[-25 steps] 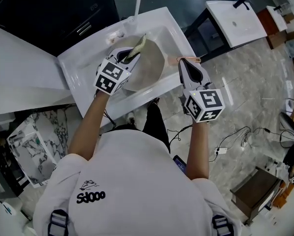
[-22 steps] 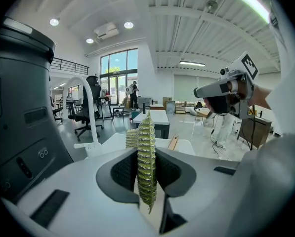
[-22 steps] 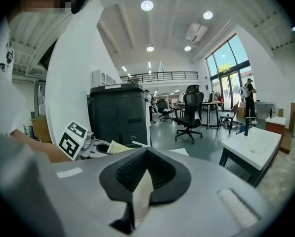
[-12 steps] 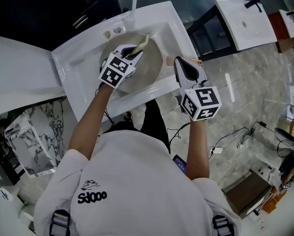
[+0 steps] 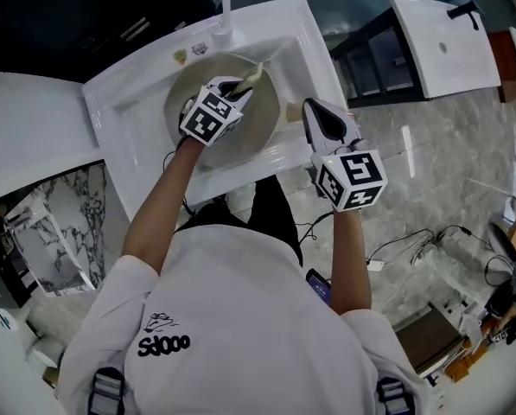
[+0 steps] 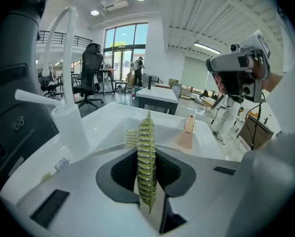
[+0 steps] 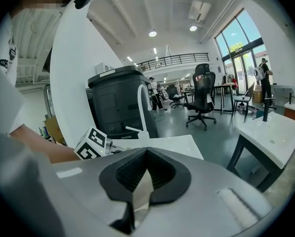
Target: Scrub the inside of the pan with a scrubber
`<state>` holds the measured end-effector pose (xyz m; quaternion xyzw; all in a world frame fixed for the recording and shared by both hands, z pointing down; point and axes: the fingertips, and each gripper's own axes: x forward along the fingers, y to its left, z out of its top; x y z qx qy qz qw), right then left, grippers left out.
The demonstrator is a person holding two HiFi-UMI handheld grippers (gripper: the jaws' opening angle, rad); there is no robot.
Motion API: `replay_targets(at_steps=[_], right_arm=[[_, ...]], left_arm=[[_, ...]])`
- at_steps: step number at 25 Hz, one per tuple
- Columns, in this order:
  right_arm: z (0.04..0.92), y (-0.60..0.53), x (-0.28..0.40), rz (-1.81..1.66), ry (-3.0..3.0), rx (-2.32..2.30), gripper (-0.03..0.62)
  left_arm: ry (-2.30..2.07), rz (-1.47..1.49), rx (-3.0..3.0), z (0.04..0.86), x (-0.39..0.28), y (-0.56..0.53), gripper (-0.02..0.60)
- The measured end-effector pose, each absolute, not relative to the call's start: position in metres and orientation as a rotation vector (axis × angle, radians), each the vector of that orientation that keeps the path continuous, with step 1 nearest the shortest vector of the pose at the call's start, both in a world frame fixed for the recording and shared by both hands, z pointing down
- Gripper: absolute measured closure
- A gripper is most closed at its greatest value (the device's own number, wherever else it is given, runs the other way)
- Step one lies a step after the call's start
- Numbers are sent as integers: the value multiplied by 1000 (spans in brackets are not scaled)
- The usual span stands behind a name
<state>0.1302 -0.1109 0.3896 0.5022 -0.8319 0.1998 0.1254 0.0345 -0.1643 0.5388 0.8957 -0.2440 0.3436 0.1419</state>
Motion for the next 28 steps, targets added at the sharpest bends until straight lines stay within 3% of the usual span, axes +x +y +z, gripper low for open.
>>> replay_targets(at_steps=[28], right_arm=[[444, -99, 148, 784, -2191, 1629, 585]], left_arm=[[-522, 934, 2523, 599, 76, -168, 512]])
